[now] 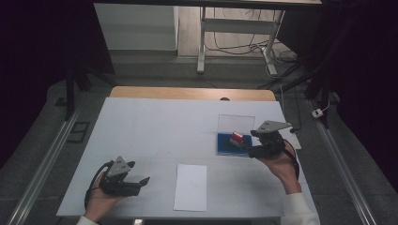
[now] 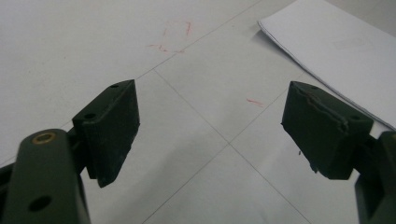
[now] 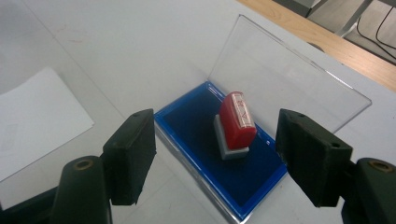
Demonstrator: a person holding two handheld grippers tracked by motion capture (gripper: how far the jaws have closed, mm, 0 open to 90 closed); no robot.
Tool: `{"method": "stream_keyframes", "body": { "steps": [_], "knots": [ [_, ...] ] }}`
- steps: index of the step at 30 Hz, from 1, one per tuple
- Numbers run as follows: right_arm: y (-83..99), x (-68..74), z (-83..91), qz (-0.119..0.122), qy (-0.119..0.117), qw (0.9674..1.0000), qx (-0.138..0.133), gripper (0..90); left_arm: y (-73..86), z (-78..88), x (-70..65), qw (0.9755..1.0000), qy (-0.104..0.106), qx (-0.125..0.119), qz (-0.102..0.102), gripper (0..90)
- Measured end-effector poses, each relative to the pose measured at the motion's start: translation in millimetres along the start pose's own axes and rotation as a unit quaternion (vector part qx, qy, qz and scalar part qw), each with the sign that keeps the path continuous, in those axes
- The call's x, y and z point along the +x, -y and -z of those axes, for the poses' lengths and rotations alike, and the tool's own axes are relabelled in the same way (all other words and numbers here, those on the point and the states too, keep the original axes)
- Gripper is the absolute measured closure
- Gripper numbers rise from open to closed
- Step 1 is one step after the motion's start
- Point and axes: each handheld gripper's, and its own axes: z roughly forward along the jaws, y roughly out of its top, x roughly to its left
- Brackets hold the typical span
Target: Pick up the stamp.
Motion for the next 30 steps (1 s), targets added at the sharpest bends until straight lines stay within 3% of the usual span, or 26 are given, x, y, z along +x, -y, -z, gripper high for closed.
{"method": "stream_keyframes", "body": {
  "steps": [9, 20, 30],
  "knots": [
    [-3.3, -7.3, -28.1, 0.008, 0.0, 0.9996, 0.028, 28.6, 0.1, -1.3, -0.4, 1.0, 0.003, 0.003, -0.002, 19.2],
    [-1.9, -17.9, -50.9, 0.002, -0.007, 0.9992, 0.039, 29.8, 1.3, -3.1, -0.4, 1.0, 0.004, 0.006, 0.0, 19.2],
    [0.7, -22.5, -65.3, 0.0, -0.003, 0.9988, 0.05, 37.3, 2.0, -4.5, -0.4, 0.9999, 0.004, 0.009, -0.001, 19.2]
  ]
}}
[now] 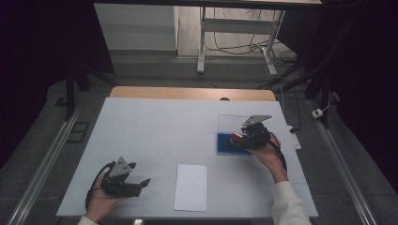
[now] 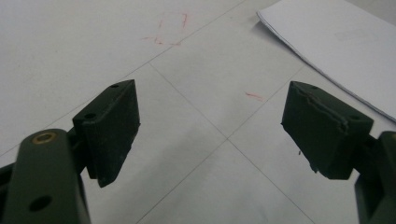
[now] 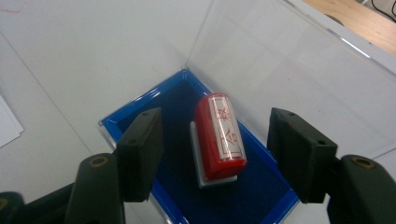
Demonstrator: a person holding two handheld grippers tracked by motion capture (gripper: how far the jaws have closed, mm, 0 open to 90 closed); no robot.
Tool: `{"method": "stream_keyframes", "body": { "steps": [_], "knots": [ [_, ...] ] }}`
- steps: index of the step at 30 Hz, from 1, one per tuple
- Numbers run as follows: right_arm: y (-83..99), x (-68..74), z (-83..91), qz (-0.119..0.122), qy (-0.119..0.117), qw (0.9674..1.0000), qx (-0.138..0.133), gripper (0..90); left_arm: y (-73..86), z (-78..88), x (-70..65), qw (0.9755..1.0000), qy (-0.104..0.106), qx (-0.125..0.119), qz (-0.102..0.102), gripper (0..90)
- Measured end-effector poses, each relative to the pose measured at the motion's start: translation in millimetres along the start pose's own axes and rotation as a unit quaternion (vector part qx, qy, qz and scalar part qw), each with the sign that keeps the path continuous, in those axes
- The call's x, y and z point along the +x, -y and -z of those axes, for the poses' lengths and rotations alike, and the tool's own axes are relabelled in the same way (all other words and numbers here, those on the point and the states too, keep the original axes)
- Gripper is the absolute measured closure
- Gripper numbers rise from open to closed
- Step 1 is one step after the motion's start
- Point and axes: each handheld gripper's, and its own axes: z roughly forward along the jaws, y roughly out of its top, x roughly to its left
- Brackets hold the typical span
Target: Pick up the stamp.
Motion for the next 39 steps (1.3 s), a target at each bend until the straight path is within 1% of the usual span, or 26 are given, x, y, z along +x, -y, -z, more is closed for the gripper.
{"method": "stream_keyframes", "body": {
  "steps": [2, 5, 8, 14, 16, 17, 18, 21, 25, 33, 39],
  "knots": [
    [-0.1, 0.0, -1.9, -0.001, 0.001, 1.0, -0.001, 39.5, 0.0, 0.2, 0.4, 1.0, -0.001, 0.0, 0.0, 19.2],
    [-0.6, -1.0, -2.8, 0.005, 0.006, 0.9999, -0.006, 43.8, 0.1, 0.2, 0.8, 1.0, 0.0, 0.0, 0.0, 19.2],
    [-0.4, -2.2, -3.2, -0.002, 0.006, 0.9999, -0.011, 48.9, 0.2, -0.1, 0.8, 1.0, -0.001, 0.001, -0.001, 19.2],
    [0.1, -4.2, -7.3, 0.002, 0.003, 1.0, -0.007, 56.0, 0.6, -0.1, 1.7, 1.0, -0.003, 0.002, 0.002, 19.2],
    [0.2, -4.0, -9.3, -0.002, -0.001, 1.0, -0.005, 57.5, 0.7, -0.2, 2.0, 1.0, -0.003, 0.002, 0.002, 19.2],
    [0.4, -4.5, -9.9, 0.001, -0.001, 1.0, -0.003, 58.8, 0.8, -0.2, 2.1, 1.0, -0.003, 0.002, 0.002, 19.2],
    [0.5, -4.0, -10.8, -0.003, -0.003, 1.0, -0.002, 59.7, 0.9, -0.1, 2.0, 1.0, -0.003, 0.002, 0.002, 19.2],
    [0.8, -4.5, -12.6, 0.003, -0.005, 1.0, 0.004, 62.3, 1.0, 0.2, 2.1, 1.0, -0.004, 0.002, 0.002, 19.2],
    [0.7, -4.2, -12.9, 0.004, -0.005, 1.0, 0.006, 65.2, 1.2, 0.3, 2.5, 1.0, -0.005, 0.002, 0.002, 19.3],
    [0.0, -3.0, -11.9, 0.005, -0.005, 0.9999, 0.009, 65.7, 1.6, 0.1, 2.7, 1.0, -0.005, 0.002, 0.002, 19.3],
    [0.3, -3.5, -11.4, 0.004, -0.005, 0.9999, 0.01, 68.2, 1.7, -0.1, 2.5, 1.0, -0.005, 0.003, 0.001, 19.4]
  ]
}}
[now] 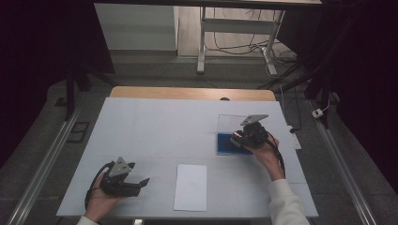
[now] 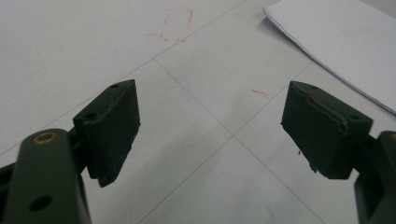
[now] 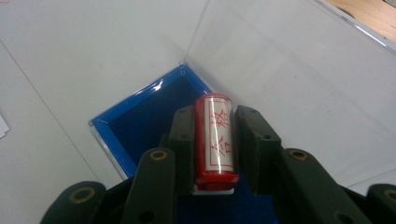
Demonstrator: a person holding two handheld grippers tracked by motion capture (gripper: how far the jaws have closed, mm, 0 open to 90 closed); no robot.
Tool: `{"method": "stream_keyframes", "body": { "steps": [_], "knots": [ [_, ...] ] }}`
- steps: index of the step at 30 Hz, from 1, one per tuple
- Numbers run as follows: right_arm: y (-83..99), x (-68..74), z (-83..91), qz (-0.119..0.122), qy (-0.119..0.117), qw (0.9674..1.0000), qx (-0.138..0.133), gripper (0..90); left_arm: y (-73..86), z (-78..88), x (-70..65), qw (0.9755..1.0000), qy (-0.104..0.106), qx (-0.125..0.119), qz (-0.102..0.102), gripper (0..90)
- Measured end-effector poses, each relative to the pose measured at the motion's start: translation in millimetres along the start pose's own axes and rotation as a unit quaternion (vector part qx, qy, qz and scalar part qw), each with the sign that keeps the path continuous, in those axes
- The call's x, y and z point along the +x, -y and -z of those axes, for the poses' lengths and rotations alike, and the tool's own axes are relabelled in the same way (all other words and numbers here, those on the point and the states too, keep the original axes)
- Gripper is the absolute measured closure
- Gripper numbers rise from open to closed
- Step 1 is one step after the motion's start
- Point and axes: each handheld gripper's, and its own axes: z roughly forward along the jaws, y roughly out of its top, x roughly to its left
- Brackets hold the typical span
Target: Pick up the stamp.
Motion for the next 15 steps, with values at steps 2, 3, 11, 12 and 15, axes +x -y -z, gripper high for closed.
{"method": "stream_keyframes", "body": {
  "steps": [2, 3, 11, 12, 15],
  "knots": [
    [0.1, -0.2, 0.4, 0.0, 0.003, 1.0, 0.001, 68.5, 0.1, 0.0, 0.1, 1.0, 0.0, 0.0, 0.0, 19.4],
    [0.2, -0.4, 0.5, 0.0, 0.004, 1.0, 0.001, 68.6, 0.2, 0.1, 0.2, 1.0, 0.0, 0.0, 0.0, 19.5],
    [-0.7, -0.2, 6.9, -0.001, 0.009, 0.9999, -0.01, 69.0, 1.6, 0.9, 1.2, 1.0, 0.0, -0.001, 0.002, 19.6],
    [-1.0, -0.4, 8.7, 0.0, 0.009, 0.9999, -0.011, 69.0, 1.7, 0.8, 1.4, 1.0, 0.0, 0.0, 0.002, 19.6],
    [-2.5, 0.9, 13.8, -0.007, 0.009, 0.9998, -0.018, 69.1, 1.7, 0.6, 1.6, 1.0, 0.0, 0.0, 0.002, 19.6]
  ]
}}
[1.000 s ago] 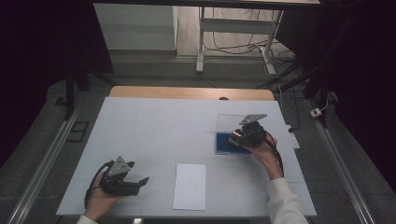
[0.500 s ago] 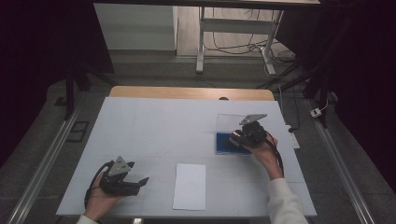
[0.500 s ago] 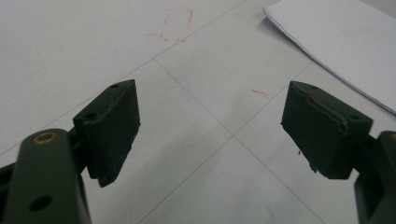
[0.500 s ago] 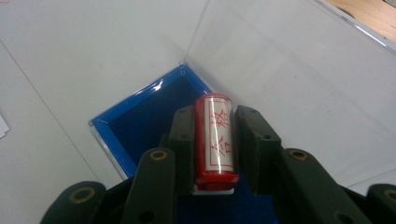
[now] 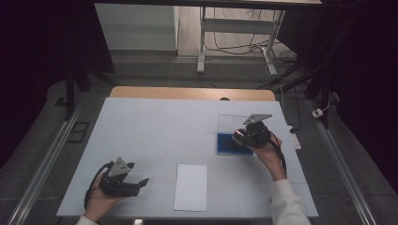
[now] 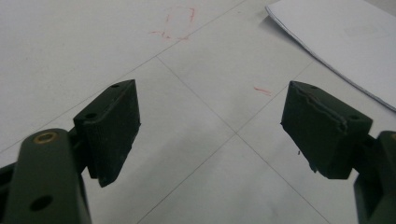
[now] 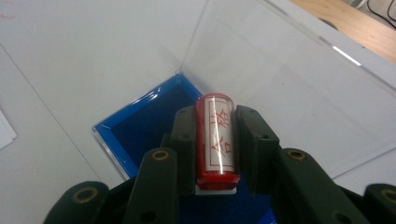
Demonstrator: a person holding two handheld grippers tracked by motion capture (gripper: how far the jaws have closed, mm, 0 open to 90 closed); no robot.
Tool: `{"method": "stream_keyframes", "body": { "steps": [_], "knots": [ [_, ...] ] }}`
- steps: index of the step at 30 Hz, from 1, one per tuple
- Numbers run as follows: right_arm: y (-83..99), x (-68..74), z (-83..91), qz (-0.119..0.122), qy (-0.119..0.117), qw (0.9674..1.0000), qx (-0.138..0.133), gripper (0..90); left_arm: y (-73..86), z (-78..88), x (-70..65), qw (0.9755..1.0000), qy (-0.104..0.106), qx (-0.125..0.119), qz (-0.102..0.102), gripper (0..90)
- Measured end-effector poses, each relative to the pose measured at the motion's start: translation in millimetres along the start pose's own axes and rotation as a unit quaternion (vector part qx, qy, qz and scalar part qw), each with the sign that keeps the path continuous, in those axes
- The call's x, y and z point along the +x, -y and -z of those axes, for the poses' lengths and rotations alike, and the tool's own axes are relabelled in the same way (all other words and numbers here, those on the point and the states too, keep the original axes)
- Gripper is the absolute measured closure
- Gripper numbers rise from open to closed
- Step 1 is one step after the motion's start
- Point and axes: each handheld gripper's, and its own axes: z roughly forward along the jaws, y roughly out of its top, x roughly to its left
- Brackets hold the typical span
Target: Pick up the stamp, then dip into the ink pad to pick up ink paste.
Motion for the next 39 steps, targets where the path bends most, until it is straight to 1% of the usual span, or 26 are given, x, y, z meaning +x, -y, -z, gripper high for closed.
{"method": "stream_keyframes", "body": {
  "steps": [3, 6, 11, 12, 13, 16, 17, 19, 24, 26, 28, 29, 35, 39],
  "knots": [
    [-2.6, 1.6, 5.4, -0.007, -0.002, 0.9999, -0.008, 69.1, 0.0, 0.0, 0.1, 1.0, 0.0, 0.0, 0.0, 19.6],
    [-5.1, 3.3, 9.7, -0.007, -0.004, 0.9999, -0.012, 69.1, 0.0, 0.1, 0.0, 1.0, -0.001, 0.0, 0.0, 19.7],
    [-8.3, 6.7, 13.6, -0.002, -0.006, 0.9998, -0.017, 69.1, 0.0, 0.9, -0.7, 1.0, -0.002, -0.001, -0.001, 19.7],
    [-8.8, 6.8, 14.3, 0.002, -0.005, 0.9998, -0.017, 69.1, 0.0, 0.9, -0.5, 1.0, -0.001, -0.001, -0.001, 19.7],
    [-9.6, 8.0, 14.5, 0.001, -0.006, 0.9998, -0.019, 69.1, 0.0, 0.8, -0.3, 1.0, -0.001, -0.001, -0.001, 19.7],
    [-11.3, 9.3, 16.2, 0.008, -0.006, 0.9998, -0.016, 69.1, 0.0, 0.7, -0.1, 1.0, -0.001, -0.001, 0.0, 19.7],
    [-12.0, 10.7, 16.3, 0.004, -0.008, 0.9998, -0.017, 69.1, 0.0, 0.6, -0.1, 1.0, -0.001, -0.001, 0.0, 19.7],
    [-12.9, 11.7, 16.7, 0.007, -0.009, 0.9998, -0.016, 69.1, -0.1, 0.6, -0.4, 1.0, -0.001, 0.0, -0.002, 19.7],
    [-13.3, 13.4, 14.7, 0.002, -0.015, 0.9998, -0.009, 69.1, 0.1, 1.2, -0.5, 1.0, -0.001, 0.0, -0.003, 19.7],
    [-13.1, 13.3, 12.8, 0.005, -0.014, 0.9999, -0.001, 69.1, 0.3, 1.7, -0.1, 1.0, -0.002, -0.001, -0.002, 19.7],
    [-12.9, 14.0, 10.5, -0.001, -0.017, 0.9998, 0.004, 69.1, 0.5, 1.8, 0.1, 1.0, -0.002, -0.001, -0.001, 19.8],
    [-12.5, 13.8, 9.6, 0.0, -0.018, 0.9998, 0.006, 69.2, 0.5, 1.8, 0.1, 1.0, -0.002, 0.0, -0.001, 19.8],
    [-11.6, 14.1, 5.4, 0.005, -0.015, 0.9997, 0.017, 69.2, 0.5, 1.6, -0.1, 1.0, -0.001, 0.001, -0.004, 19.8],
    [-10.4, 14.2, 2.4, 0.0, -0.015, 0.9996, 0.026, 69.2, 0.6, 1.3, 0.0, 1.0, -0.001, 0.002, -0.004, 19.9]
  ]
}}
